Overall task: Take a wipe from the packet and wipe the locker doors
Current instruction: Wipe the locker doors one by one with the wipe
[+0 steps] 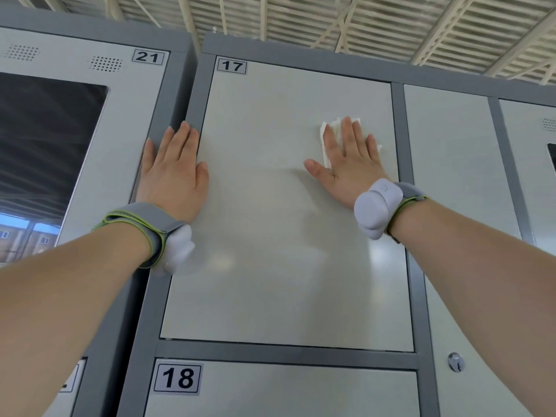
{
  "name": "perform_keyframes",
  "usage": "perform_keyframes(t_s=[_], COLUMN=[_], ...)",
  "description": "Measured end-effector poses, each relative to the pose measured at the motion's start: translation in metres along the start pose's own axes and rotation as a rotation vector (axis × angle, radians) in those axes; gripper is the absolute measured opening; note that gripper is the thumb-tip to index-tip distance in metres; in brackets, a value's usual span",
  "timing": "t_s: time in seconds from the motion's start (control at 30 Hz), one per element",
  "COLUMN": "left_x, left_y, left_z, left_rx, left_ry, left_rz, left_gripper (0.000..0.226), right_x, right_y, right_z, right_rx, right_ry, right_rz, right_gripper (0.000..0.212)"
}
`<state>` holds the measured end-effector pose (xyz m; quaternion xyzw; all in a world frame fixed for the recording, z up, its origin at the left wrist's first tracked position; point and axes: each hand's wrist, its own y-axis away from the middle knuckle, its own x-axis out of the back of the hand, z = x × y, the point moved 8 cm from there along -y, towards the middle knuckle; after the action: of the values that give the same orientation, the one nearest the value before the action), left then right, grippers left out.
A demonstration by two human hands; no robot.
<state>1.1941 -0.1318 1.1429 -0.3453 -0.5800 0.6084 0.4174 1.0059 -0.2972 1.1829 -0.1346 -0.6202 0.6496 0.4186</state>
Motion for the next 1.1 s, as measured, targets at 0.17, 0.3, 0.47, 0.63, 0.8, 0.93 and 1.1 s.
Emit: perform_keyframes(t_s=[0.17, 0.3, 0.47, 0.63, 0.8, 0.93, 1.1], left_x=[-0.004, -0.007, -0.010, -0.008, -0.010, -0.010, -0.010], left_y=[0.000, 0.006, 0.011, 0.010, 0.012, 0.012, 0.011], left_z=[0.010, 0.018, 0.019, 0.019, 0.020, 0.019, 0.018], left_rx=[0.089, 0.128, 0.102, 0.097, 0.086, 0.083, 0.076], left_ry=[-0.001, -0.019, -0.091, -0.119, -0.109, -0.091, -0.086], left_rz=[-0.030, 0.001, 0.006, 0.017, 0.023, 0.028, 0.036], left_gripper=[0.060, 0.067, 0.073, 0.073, 0.072, 0.083, 0.084], right_x=[-0.012, -0.010, 0.000, -0.005, -0.011, -0.004, -0.001], right_y=[0.027, 0.030, 0.004, 0.021, 0.047, 0.029, 0.020], right_z=[-0.009, 0.000, 0.031, 0.015, 0.012, 0.034, 0.041], right_rx=[0.140, 0.152, -0.059, -0.022, 0.095, -0.003, -0.089], right_ry=[0.016, 0.059, -0.013, -0.032, -0.019, -0.011, -0.083], right_rz=[-0.011, -0.039, -0.016, 0.005, -0.059, -0.025, -0.025], right_gripper=[0.089, 0.085, 0.074, 0.075, 0.085, 0.072, 0.070])
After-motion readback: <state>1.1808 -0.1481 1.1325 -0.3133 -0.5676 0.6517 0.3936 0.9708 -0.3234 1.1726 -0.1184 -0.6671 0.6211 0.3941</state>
